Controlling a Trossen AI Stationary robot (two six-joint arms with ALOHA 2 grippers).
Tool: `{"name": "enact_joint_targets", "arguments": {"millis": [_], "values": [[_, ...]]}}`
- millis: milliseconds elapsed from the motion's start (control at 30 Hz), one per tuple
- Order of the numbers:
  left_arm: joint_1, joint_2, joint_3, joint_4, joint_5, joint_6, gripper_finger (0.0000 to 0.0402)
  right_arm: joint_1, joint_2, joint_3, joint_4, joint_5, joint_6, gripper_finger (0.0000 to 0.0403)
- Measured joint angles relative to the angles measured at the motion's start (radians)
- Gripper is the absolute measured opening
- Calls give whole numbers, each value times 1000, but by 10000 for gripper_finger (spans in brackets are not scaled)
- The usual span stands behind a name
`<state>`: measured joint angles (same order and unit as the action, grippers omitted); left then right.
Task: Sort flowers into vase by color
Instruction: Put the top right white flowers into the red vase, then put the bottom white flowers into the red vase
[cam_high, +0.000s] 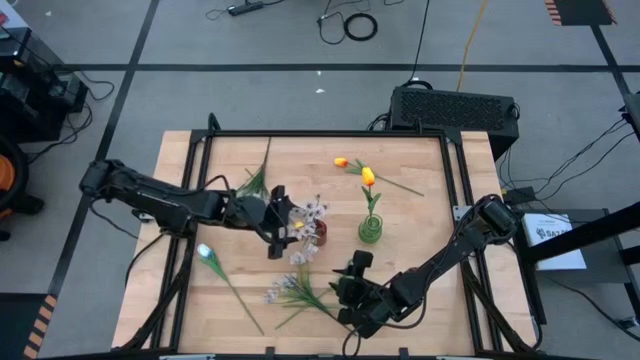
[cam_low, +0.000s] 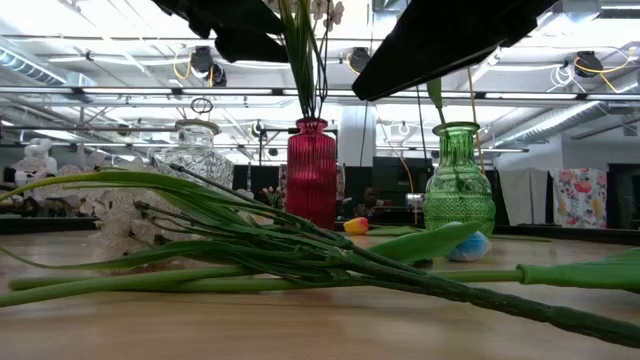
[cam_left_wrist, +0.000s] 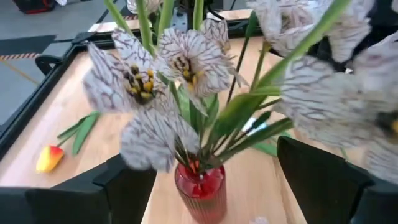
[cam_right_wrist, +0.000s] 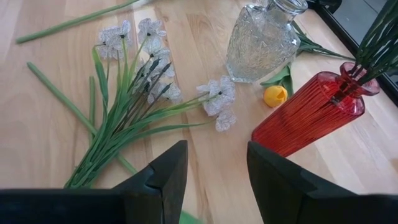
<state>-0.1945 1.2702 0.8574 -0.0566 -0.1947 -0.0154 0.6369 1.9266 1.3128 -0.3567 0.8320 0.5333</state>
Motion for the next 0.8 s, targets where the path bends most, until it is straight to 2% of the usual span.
{"name": "enact_joint_targets", "arguments": {"millis": [267,333,533,800], "values": [[-38,-42,0,-185,-5,-62,332,9,0,0,7,-3,14,157],[-49,-62,0,-216,-5,-84,332,9,0,0,52,-43,38,157],[-82,-107,0,-230,-12,-110,332,-26,3,0,279,-300,112,160],[-102,-121,0,-246,-46,-110,332,-36,32,0,237,-316,111,209]]}}
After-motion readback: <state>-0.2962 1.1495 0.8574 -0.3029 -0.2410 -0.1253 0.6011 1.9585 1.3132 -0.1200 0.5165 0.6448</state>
